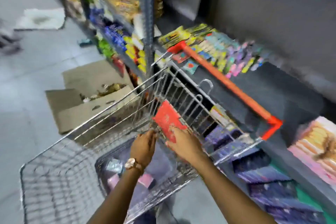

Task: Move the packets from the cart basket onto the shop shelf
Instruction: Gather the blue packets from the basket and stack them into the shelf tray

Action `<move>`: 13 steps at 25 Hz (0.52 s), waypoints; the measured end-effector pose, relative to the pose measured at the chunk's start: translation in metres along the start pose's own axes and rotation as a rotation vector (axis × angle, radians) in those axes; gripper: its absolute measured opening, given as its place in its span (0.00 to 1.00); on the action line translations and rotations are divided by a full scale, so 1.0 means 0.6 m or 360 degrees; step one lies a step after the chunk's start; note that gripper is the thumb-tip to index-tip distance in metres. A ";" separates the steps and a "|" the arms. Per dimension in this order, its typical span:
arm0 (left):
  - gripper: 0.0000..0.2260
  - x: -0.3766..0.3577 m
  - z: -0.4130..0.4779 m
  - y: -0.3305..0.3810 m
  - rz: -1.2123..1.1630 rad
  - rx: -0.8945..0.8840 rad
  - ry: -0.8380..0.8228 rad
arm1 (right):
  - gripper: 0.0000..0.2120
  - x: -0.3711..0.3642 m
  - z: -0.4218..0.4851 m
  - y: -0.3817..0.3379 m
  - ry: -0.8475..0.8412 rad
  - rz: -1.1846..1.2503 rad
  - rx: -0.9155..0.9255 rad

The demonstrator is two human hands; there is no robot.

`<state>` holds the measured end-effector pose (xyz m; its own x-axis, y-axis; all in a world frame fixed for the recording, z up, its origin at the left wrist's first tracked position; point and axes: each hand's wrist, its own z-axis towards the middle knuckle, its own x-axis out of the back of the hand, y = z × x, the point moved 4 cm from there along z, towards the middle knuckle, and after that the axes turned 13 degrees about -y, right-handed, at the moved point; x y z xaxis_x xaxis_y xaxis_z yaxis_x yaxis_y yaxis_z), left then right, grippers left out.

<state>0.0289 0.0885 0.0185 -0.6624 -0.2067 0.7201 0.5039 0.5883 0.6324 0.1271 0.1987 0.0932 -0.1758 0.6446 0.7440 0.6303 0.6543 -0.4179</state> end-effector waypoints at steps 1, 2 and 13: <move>0.28 -0.019 -0.009 -0.073 -0.0054 0.0204 -0.0074 | 0.19 -0.037 0.032 -0.005 -0.0190 -0.0042 0.0004; 0.29 -0.040 -0.028 -0.145 -0.0111 0.0412 -0.0168 | 0.19 -0.082 0.066 -0.014 -0.0385 -0.0073 -0.0001; 0.21 -0.177 -0.103 -0.389 0.0049 0.0933 -0.0513 | 0.31 -0.443 0.226 0.057 -0.1052 -0.0197 -0.0457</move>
<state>0.0158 -0.0751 -0.1877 -0.8310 0.0072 0.5562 0.2006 0.9365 0.2875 0.0927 0.1036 -0.1897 -0.6215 0.7358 0.2689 0.7334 0.6672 -0.1305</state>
